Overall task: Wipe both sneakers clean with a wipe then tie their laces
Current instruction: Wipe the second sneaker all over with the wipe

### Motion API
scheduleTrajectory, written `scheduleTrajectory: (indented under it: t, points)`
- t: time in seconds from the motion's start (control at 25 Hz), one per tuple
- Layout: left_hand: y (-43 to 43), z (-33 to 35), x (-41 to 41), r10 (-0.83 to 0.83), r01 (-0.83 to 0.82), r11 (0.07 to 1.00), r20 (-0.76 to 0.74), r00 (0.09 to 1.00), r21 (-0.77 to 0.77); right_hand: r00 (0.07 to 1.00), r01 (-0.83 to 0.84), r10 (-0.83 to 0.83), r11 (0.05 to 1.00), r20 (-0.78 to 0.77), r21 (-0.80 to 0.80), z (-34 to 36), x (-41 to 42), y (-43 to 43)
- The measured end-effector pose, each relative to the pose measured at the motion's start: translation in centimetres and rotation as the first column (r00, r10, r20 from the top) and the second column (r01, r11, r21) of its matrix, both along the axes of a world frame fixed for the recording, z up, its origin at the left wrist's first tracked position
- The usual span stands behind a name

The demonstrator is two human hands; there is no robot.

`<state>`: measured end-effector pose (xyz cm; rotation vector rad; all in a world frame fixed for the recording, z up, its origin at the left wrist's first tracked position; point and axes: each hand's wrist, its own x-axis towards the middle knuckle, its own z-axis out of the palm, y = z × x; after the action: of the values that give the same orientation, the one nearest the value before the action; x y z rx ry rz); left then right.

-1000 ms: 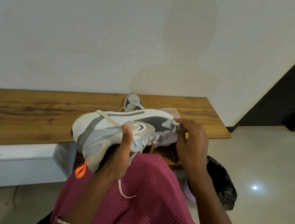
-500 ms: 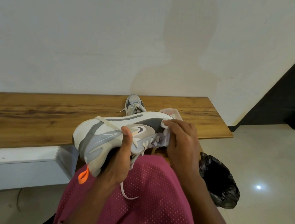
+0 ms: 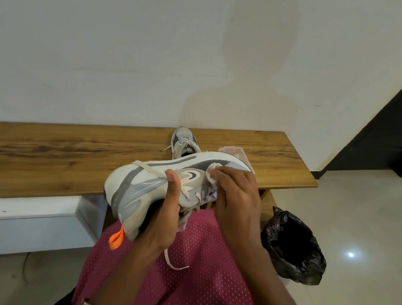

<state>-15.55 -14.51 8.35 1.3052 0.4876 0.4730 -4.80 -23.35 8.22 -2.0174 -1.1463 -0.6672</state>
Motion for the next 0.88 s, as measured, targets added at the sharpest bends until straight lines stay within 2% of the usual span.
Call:
scheduleTrajectory:
  t: [0.24,0.44,0.56,0.64,0.72,0.88]
  points:
    - [0.4,0.1,0.0,0.020,-0.020,1.000,0.003,1.000,-0.021,0.980,0.154,-0.151,0.988,-0.133,0.011,-0.4,2.6,-1.5]
    - [0.2,-0.5,0.5,0.034,-0.026,0.994,0.075,0.997,-0.102,0.998,0.007,-0.004,0.999,-0.055,0.044,-1.1,-2.0,0.0]
    - [0.8,-0.7,0.3,0.028,-0.021,0.996,0.079,0.996,-0.089,0.997,-0.064,0.064,0.998,-0.050,0.009,-1.2,-2.1,0.0]
    - [1.0,-0.6,0.0,0.032,-0.029,0.997,0.046,0.998,-0.067,1.000,0.005,-0.006,1.000,-0.029,-0.027,-1.0,-0.5,-0.4]
    - [1.2,-0.5,0.0,0.032,-0.031,0.998,0.028,0.999,-0.057,0.996,0.084,-0.083,0.996,-0.039,0.006,-0.5,1.4,-1.0]
    - [1.3,-0.8,0.2,0.015,-0.012,0.997,0.037,0.999,-0.079,0.993,0.113,-0.110,0.992,-0.052,0.056,-0.3,1.2,-1.0]
